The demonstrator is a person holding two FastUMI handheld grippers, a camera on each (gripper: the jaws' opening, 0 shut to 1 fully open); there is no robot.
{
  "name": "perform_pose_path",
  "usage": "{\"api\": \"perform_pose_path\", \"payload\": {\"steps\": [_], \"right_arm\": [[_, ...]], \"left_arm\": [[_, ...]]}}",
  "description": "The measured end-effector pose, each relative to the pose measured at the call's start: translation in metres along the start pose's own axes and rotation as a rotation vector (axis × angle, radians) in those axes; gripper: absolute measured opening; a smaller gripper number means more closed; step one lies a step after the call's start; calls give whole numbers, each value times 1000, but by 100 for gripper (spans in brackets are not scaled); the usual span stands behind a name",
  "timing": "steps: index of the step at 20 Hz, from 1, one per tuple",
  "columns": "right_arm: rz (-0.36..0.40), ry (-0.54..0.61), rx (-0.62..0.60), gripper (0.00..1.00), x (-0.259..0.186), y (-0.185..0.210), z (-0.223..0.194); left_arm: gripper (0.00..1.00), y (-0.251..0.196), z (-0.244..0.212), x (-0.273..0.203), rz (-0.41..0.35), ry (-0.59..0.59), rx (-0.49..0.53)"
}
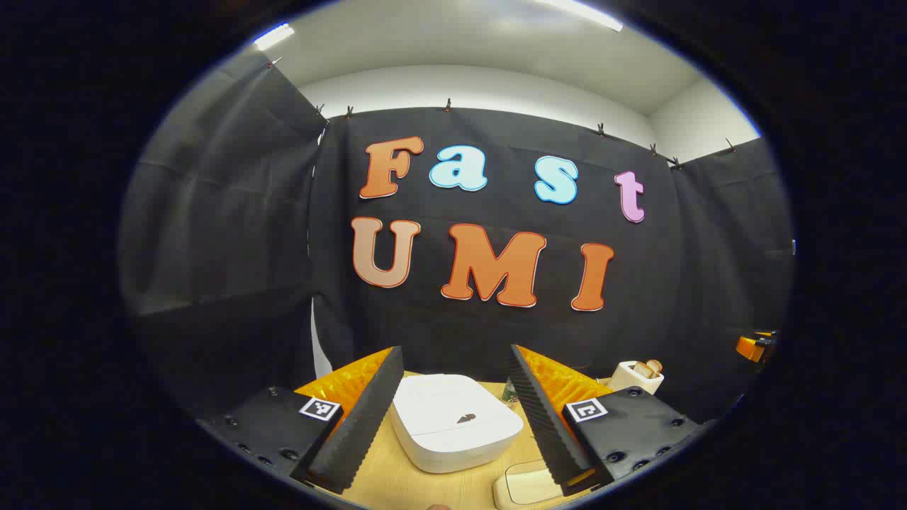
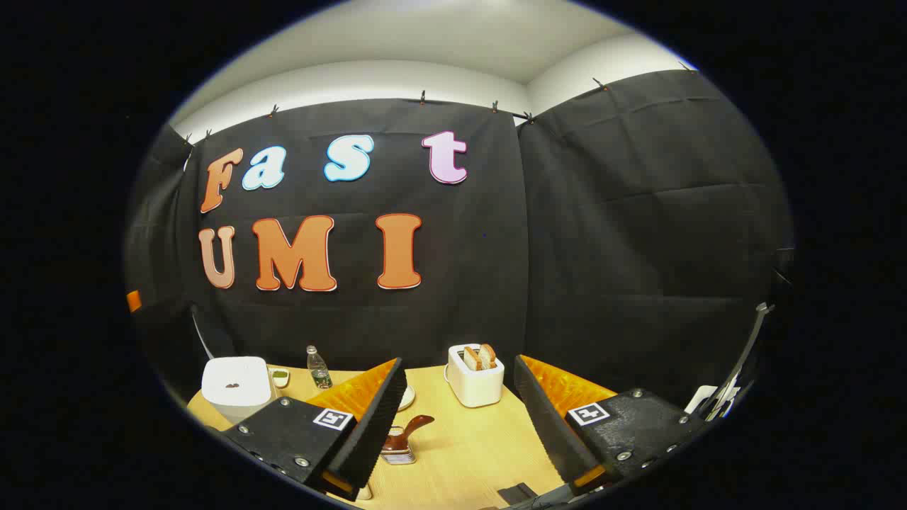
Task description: Close the left gripper, press the button to open the rice cooker; take a wooden spoon from the chopstick holder with the right hand, scoop a spoonful of rice and pour it into the rice cooker, then put the wooden spoon back into the chopstick holder.
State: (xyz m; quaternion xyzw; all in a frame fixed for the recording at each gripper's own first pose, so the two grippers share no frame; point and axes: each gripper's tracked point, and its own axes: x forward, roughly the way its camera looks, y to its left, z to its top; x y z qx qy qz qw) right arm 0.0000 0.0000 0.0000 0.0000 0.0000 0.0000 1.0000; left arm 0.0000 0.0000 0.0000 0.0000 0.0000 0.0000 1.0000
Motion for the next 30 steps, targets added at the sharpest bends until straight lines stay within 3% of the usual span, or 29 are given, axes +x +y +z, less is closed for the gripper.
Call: {"api": "perform_pose_path", "payload": {"steps": [2, 13, 14, 15, 17, 23, 24, 26, 28, 30], "right_arm": [[2, -3, -2, 95, 0, -1, 1], [41, 0, -8, 95, 13, 12, 1], [42, 0, -5, 100, 14, 11, 0], [44, -1, -2, 95, 15, 11, 1], [44, -1, -2, 95, 18, 11, 1], [49, -8, -19, 95, 24, 11, 3], [50, -8, -20, 100, 25, 12, 4], [55, -8, -26, 100, 28, 13, 3], [59, -9, -32, 95, 30, 13, 3], [60, -12, -39, 100, 31, 12, 4]], "left_arm": [[100, -4, -8, 1, -7, 21, -3], [99, 2, -20, 3, 29, 59, 0], [100, 3, -20, 4, 30, 60, -1], [100, 1, -19, 5, 30, 60, -3], [96, 2, -21, 8, 35, 63, -7], [100, 5, -20, 12, 62, 53, 26], [98, 4, -20, 11, 65, 50, 30], [99, 1, -21, 13, 58, 53, 30], [100, -2, -22, 13, 54, 56, 25], [95, -3, -22, 14, 55, 59, 29]]}}
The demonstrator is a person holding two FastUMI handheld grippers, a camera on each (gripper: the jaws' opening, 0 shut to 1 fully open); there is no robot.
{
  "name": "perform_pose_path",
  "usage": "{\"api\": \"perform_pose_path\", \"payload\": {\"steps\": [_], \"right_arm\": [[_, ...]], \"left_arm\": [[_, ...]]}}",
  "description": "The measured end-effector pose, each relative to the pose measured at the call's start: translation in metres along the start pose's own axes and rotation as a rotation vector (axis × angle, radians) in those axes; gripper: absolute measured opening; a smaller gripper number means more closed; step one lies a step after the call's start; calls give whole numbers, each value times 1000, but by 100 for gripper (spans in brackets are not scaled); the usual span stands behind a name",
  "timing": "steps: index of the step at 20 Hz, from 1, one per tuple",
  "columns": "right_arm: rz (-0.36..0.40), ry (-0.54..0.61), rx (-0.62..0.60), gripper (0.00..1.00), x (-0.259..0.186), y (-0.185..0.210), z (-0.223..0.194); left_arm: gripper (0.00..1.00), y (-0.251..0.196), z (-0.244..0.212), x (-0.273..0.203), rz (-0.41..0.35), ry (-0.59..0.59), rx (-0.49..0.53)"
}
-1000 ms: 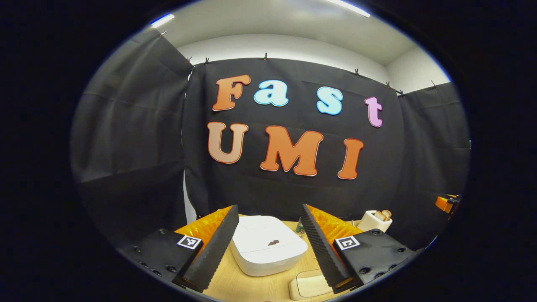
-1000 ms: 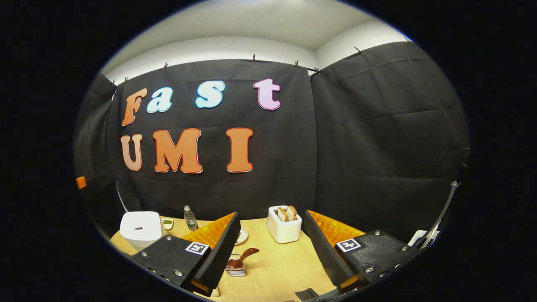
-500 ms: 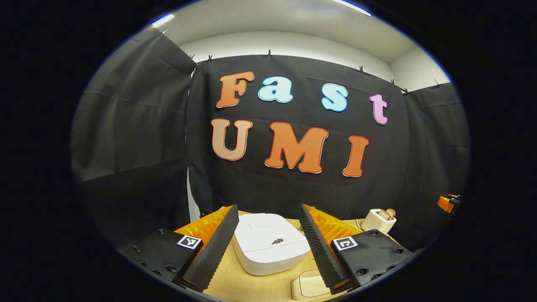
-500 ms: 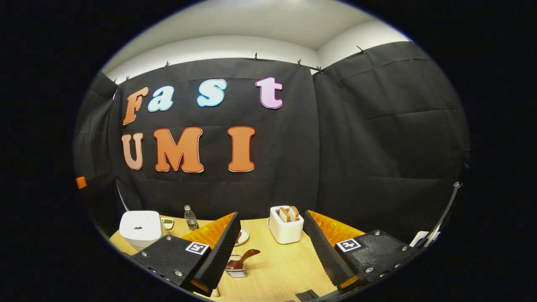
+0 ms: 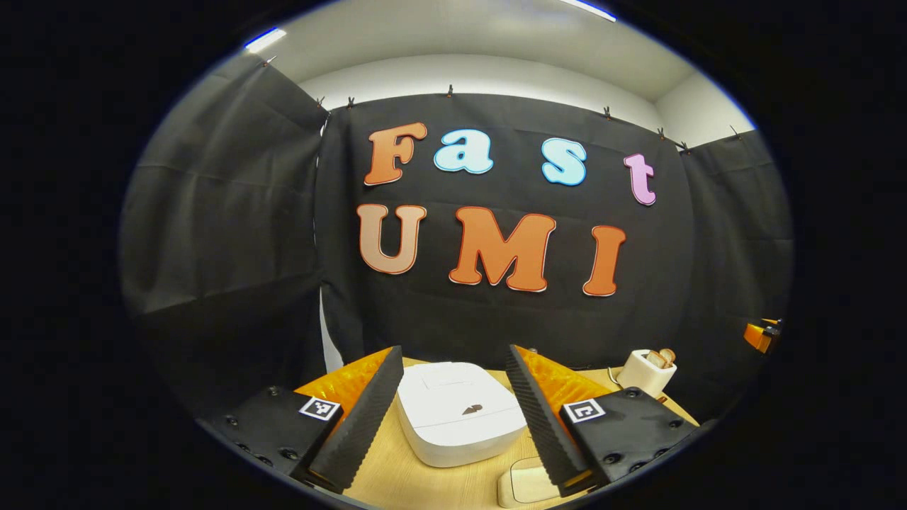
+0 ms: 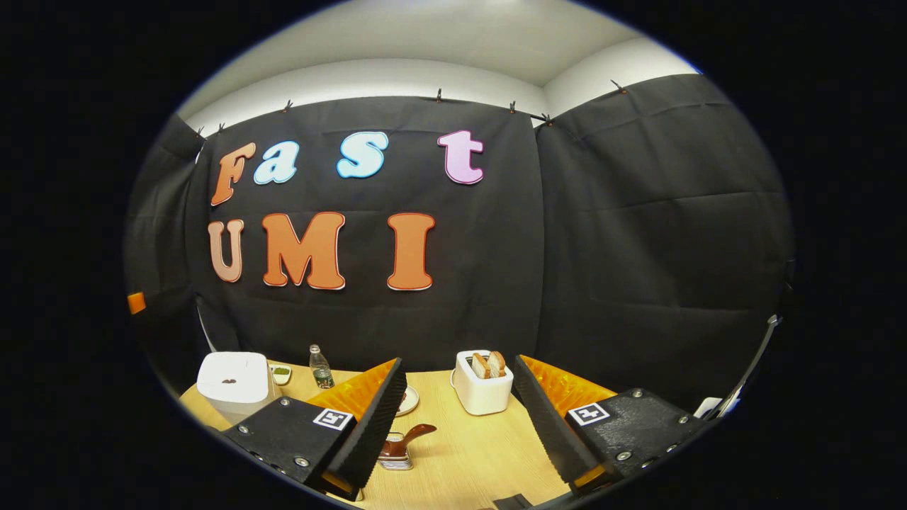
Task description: Close the left gripper, press the button to open the rice cooker; take a wooden spoon from the chopstick holder with the right hand, scoop a spoonful of rice and pour it into the rice cooker, then put the wooden spoon back into the chopstick holder.
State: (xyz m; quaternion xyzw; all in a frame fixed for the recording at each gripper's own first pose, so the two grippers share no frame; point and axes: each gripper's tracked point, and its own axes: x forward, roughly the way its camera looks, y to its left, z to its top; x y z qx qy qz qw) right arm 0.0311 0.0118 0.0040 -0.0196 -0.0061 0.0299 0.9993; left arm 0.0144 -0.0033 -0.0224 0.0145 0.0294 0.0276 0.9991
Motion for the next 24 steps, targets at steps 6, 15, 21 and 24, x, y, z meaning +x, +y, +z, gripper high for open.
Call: {"api": "perform_pose_path", "payload": {"steps": [6, 15, 21, 24], "right_arm": [[7, -3, -1, 95, 5, -1, 0], [5, 10, -8, 95, 12, 0, -5], [5, 28, 4, 95, 20, 2, -15], [-5, 44, -18, 95, 28, 4, -24]], "left_arm": [[42, 0, 3, 0, 20, -6, 18], [7, -10, -6, 20, 3, 7, 47], [5, -33, -43, 66, -74, 95, 69], [5, -40, -63, 91, -93, 148, 47]]}}
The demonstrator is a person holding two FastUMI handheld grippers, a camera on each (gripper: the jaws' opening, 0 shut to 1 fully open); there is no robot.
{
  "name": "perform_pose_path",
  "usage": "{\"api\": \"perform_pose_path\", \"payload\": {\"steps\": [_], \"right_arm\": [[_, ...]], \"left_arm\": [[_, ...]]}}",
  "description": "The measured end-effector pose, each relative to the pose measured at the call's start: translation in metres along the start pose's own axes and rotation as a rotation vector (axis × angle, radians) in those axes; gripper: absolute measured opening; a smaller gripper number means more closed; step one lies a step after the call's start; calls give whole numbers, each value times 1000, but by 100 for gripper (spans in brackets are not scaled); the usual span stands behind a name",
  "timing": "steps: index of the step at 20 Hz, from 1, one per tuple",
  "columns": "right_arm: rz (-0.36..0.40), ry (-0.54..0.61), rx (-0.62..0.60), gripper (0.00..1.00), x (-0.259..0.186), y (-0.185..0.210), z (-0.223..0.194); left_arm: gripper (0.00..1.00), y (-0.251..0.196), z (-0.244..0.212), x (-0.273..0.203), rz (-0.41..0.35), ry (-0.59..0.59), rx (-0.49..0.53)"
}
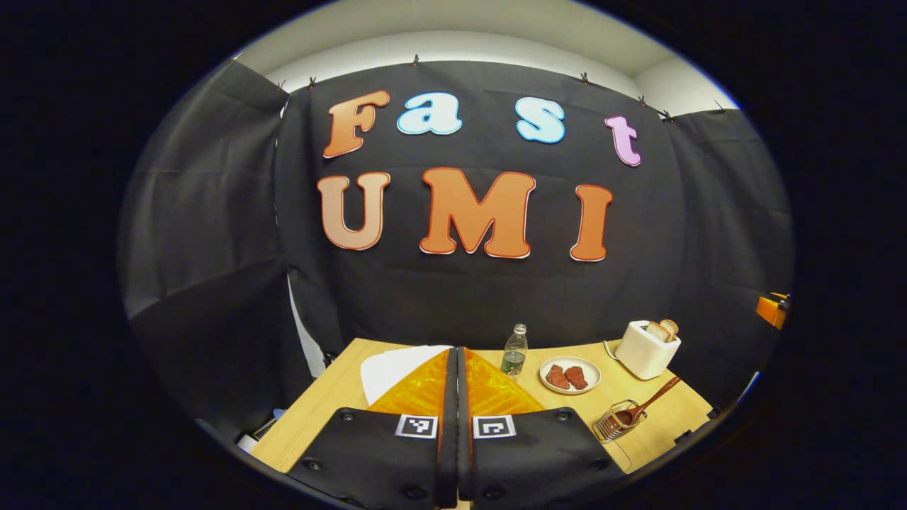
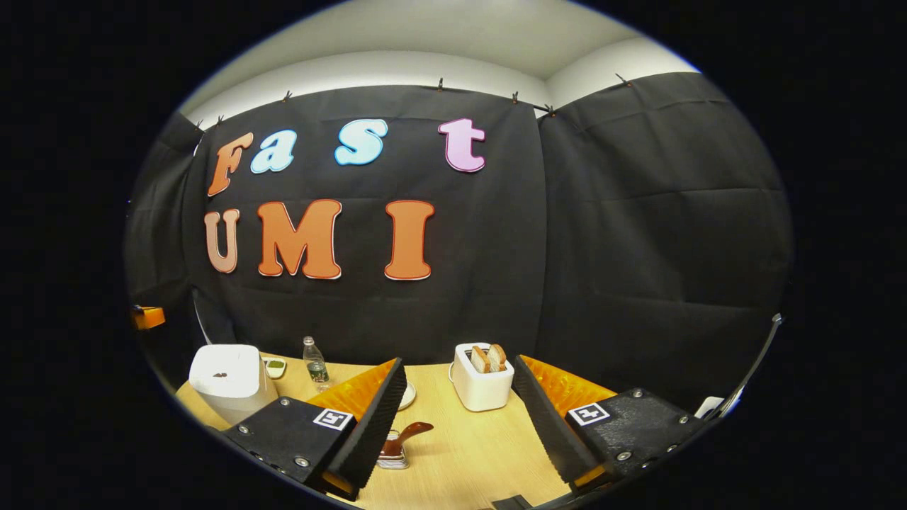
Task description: Close the left gripper, press the button to open the rice cooker; take a wooden spoon from the chopstick holder with the right hand, scoop a spoonful of rice and pour it into the rice cooker, then put the wooden spoon back into the chopstick holder.
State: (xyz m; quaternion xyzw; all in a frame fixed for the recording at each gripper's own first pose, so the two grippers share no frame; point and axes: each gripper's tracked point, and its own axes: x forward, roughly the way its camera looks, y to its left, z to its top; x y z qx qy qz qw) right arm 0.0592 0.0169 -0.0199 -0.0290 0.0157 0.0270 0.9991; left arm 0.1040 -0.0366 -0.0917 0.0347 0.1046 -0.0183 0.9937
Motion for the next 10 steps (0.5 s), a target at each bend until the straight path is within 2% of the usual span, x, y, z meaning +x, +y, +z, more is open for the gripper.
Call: {"api": "perform_pose_path", "payload": {"steps": [6, 10], "right_arm": [[-29, 35, -19, 95, 6, -7, -18], [-55, 46, -26, 95, 6, -15, -21]], "left_arm": [[5, -11, -50, 57, -62, 98, -9], [5, -5, -94, 92, -48, 179, -5]]}}
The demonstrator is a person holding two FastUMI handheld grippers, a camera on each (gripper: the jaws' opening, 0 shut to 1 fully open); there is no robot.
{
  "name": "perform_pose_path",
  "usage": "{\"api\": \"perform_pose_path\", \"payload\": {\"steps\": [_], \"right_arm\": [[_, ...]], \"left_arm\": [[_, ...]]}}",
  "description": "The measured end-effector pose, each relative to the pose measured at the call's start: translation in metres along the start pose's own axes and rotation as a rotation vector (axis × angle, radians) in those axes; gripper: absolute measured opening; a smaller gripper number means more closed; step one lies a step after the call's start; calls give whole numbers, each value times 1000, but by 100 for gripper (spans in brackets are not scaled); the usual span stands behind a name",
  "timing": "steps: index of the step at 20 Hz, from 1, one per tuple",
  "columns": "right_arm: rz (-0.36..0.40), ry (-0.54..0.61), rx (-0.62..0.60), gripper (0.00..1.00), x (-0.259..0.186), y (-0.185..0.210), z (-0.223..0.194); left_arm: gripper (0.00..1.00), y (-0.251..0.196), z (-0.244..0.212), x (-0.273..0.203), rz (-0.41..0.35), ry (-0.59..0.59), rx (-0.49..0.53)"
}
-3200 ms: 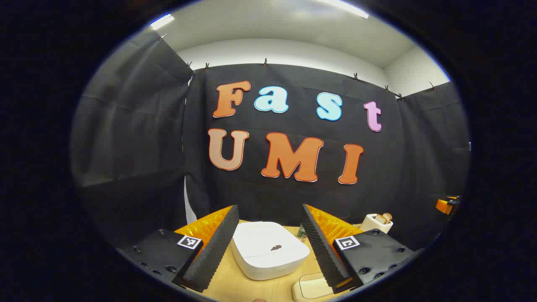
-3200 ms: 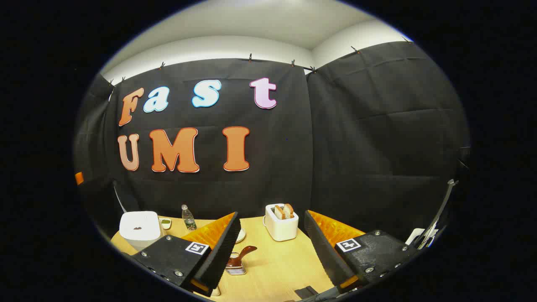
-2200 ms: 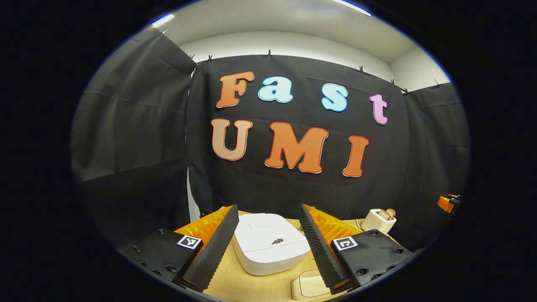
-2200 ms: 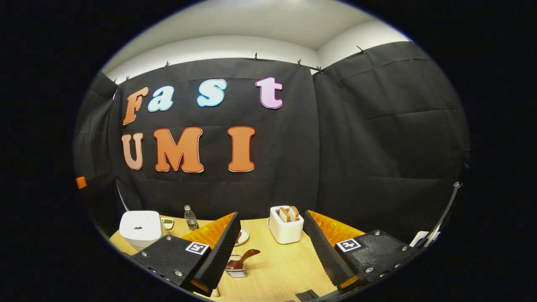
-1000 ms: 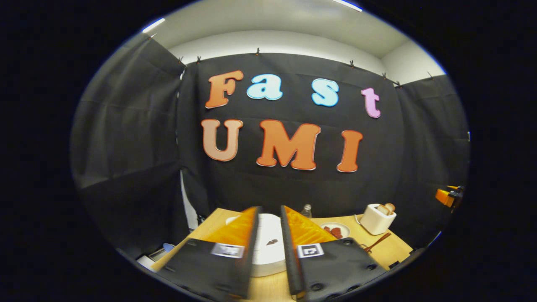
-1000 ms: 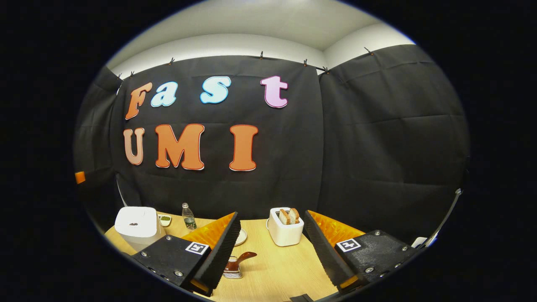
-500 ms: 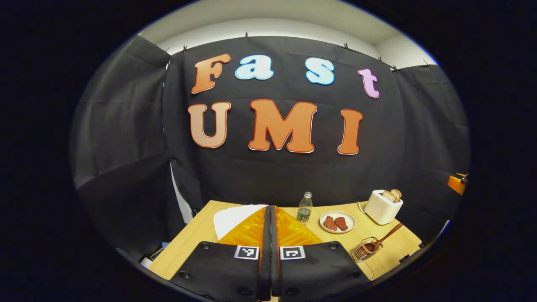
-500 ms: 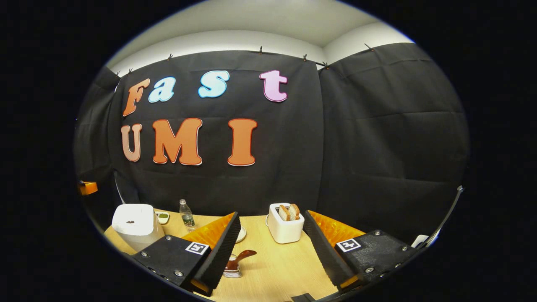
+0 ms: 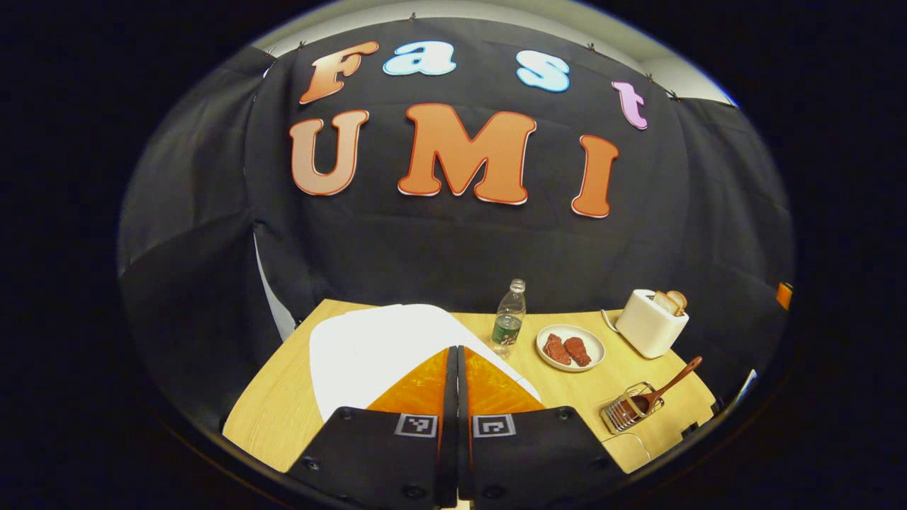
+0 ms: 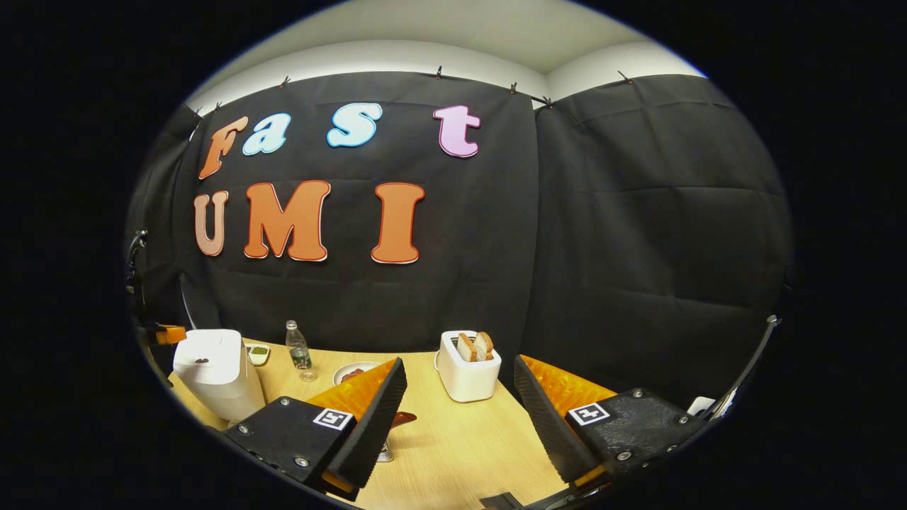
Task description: Close the left gripper, press the button to open the rice cooker; take a wooden spoon from the chopstick holder with the right hand, scoop a spoonful of rice and pour it into the rice cooker, then put the wooden spoon back into the chopstick holder.
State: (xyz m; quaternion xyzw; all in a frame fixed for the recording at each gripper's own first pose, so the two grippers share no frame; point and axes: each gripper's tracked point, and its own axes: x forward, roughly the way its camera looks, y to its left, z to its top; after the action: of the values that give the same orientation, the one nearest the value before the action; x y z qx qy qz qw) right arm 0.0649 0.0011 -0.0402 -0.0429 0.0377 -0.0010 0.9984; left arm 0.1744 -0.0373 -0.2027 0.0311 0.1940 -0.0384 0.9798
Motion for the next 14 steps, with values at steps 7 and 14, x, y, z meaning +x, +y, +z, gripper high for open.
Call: {"api": "perform_pose_path", "payload": {"steps": [7, 14], "right_arm": [[-41, 17, -4, 95, -5, -15, -3], [-40, 34, -6, 95, -5, -11, -8]], "left_arm": [[5, 9, -47, 30, 13, 102, 2], [5, 8, -58, 35, -21, 194, -9]]}}
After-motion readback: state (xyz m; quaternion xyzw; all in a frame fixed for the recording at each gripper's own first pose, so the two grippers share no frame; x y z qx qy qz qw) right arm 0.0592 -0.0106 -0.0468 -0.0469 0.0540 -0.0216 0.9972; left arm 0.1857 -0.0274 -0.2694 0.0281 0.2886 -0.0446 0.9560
